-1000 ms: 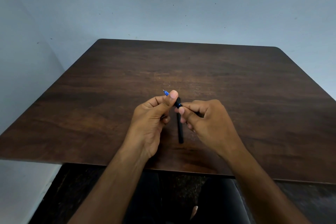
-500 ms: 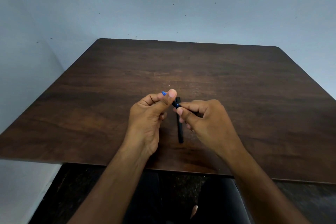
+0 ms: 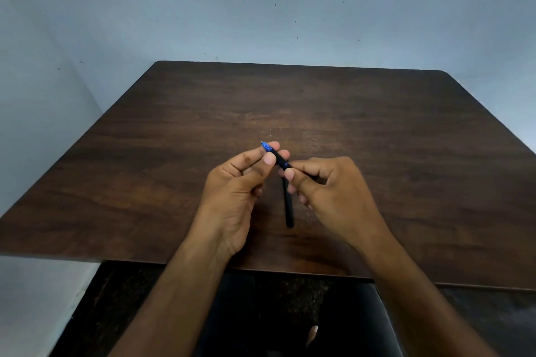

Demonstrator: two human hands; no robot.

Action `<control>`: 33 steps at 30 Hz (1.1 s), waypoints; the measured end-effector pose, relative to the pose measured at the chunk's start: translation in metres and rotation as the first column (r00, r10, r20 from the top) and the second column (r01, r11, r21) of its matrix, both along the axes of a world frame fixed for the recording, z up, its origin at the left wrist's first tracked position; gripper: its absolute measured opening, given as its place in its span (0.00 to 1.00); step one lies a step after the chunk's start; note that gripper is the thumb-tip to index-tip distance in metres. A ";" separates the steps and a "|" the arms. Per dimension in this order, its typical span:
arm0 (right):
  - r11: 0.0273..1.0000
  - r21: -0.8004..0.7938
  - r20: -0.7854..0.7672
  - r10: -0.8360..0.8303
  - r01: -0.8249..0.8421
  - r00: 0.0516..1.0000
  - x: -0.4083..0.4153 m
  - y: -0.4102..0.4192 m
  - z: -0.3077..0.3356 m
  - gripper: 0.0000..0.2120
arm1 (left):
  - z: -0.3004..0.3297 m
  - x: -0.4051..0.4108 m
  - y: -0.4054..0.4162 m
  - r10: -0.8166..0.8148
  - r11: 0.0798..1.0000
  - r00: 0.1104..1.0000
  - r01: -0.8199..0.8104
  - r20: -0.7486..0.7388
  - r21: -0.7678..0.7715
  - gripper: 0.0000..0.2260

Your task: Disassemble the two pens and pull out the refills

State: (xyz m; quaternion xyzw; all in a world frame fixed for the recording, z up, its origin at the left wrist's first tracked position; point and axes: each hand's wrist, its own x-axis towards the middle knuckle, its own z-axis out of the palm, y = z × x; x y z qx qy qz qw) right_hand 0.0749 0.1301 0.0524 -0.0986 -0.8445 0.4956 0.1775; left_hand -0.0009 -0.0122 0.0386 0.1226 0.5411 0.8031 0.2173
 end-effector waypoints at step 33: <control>0.999 -0.025 0.007 -0.020 0.020 1.000 0.002 -0.002 -0.001 0.06 | -0.004 0.004 0.009 0.154 0.988 0.984 -0.154 0.092 -0.012 0.19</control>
